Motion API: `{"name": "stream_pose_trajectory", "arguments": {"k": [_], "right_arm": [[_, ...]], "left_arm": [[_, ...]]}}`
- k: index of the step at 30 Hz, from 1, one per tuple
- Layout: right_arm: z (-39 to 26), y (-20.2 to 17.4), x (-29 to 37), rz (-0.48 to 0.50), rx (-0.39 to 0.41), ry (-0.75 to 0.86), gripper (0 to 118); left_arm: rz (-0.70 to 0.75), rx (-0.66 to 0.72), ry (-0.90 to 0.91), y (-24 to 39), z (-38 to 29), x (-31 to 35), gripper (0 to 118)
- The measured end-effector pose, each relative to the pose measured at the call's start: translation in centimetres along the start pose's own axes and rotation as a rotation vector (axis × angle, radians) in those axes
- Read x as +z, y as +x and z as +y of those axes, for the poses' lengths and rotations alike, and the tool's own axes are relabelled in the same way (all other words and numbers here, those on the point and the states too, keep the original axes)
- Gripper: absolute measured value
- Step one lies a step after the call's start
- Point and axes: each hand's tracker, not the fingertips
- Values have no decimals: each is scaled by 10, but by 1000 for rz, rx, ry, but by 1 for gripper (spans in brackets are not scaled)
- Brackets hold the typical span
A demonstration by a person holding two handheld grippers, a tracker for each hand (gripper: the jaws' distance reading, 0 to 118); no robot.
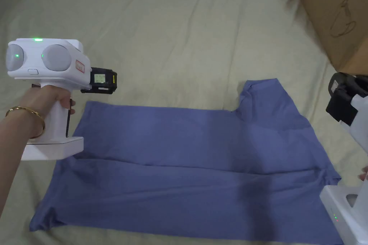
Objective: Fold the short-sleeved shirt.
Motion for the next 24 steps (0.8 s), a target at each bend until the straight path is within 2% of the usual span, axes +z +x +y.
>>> {"name": "stream_pose_trajectory", "arguments": {"k": [5, 7, 10, 12, 14, 19, 23, 24], "right_arm": [[-9, 5, -24, -14, 20, -52, 0], [-14, 8, -31, -24, 26, -74, 0], [-20, 11, -41, -36, 35, -102, 0], [-24, 13, -47, -43, 40, -122, 0], [-26, 14, -50, -47, 39, -130, 0], [-23, 20, -67, -28, 29, -174, 0], [-12, 38, -111, -4, 20, -318, 0], [-9, 45, -128, 0, 2, -377, 7]], "left_arm": [[65, 54, -156, -8, 7, -64, 117], [70, 61, -175, -12, 8, -80, 109], [97, 39, -189, -10, 8, -95, 79], [101, 41, -204, -11, 7, -103, 34], [6, 93, -204, -14, 9, -109, 1], [12, 43, -140, -7, 7, -89, 0], [-48, 88, -9, -8, 3, -55, 0], [-54, 72, 7, -7, 2, -48, 0]]}}
